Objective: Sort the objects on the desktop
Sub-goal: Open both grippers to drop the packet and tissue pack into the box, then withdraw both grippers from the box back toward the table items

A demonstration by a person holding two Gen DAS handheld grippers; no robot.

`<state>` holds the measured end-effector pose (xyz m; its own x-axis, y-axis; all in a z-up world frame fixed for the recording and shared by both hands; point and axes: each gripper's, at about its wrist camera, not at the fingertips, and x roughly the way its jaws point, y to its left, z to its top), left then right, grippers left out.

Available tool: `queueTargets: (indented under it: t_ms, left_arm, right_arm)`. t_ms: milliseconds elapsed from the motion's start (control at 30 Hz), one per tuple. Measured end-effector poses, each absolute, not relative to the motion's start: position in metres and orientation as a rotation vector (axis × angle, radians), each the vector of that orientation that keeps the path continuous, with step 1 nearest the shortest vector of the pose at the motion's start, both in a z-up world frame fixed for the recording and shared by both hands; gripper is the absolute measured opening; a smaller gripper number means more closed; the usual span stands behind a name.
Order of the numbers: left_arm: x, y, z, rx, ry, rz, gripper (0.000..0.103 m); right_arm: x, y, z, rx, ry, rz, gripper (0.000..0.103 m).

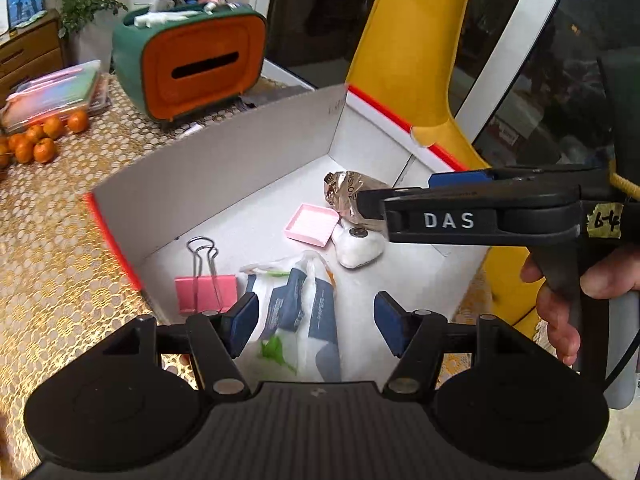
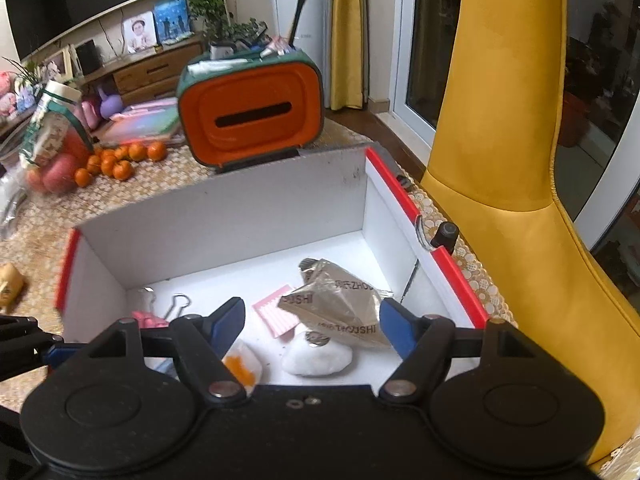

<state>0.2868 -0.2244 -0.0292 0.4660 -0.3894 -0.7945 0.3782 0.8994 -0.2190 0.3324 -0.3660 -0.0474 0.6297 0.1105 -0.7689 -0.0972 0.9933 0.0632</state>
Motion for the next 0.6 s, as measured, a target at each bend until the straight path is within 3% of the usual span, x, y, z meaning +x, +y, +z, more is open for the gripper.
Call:
queueTargets:
  t_ms: [600]
  left_arm:
    - [0.210,-0.159,0.023,-0.064,0.853,-0.466,0.062]
  right_arm:
    - [0.259,-0.338,0.000,0.011,0.804,0.214,0.078]
